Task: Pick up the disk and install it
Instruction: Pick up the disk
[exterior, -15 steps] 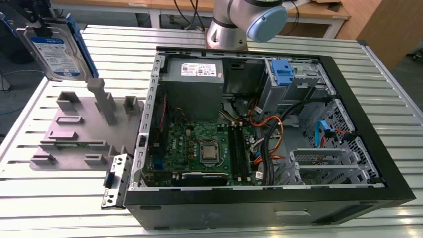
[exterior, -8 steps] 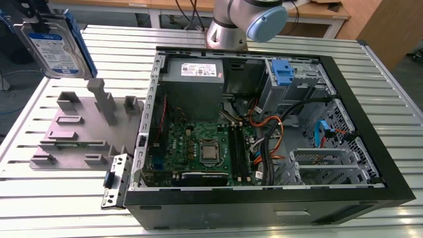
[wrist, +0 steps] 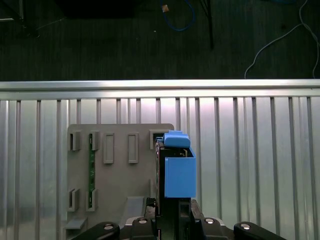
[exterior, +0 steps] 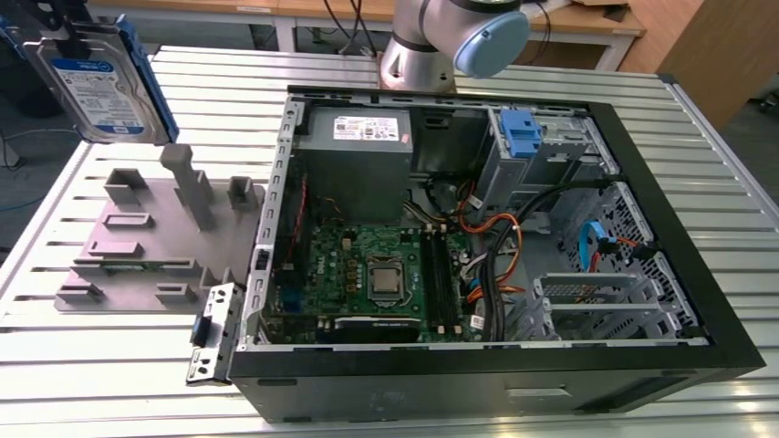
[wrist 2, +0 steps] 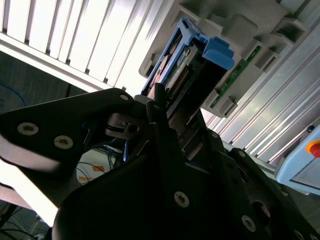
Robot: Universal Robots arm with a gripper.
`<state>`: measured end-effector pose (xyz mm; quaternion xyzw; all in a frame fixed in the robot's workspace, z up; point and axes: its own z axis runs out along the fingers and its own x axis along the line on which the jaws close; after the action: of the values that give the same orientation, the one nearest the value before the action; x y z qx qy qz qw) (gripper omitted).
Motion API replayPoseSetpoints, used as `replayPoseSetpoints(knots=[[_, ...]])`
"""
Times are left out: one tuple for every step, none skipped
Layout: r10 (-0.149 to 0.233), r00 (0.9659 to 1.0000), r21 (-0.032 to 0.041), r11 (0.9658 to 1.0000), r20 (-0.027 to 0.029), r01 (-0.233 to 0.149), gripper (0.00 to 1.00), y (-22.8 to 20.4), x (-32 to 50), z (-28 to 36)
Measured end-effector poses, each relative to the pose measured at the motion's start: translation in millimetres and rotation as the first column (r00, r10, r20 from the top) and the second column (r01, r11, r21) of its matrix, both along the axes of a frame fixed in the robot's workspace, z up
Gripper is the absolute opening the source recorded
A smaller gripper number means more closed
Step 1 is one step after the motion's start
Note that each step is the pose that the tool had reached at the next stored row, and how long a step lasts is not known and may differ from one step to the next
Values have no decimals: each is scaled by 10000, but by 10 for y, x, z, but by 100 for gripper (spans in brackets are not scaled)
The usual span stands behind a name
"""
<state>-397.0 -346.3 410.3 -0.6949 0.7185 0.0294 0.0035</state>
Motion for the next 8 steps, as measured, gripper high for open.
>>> replayPoseSetpoints(knots=[[0, 10000, 0, 10000, -1, 0, 35, 0, 0, 3], [0, 10000, -1, 10000, -1, 0, 35, 0, 0, 8], [0, 10000, 0, 10000, 0, 0, 35, 0, 0, 13], [0, 10000, 0, 10000, 0, 0, 35, 0, 0, 19], [0, 10000, 0, 10000, 0, 0, 35, 0, 0, 25], [0, 10000, 0, 10000, 0, 0, 35, 0, 0, 31], [0, 10000, 0, 10000, 0, 0, 35, 0, 0, 37], [0, 10000, 0, 10000, 0, 0, 35, 0, 0, 43]])
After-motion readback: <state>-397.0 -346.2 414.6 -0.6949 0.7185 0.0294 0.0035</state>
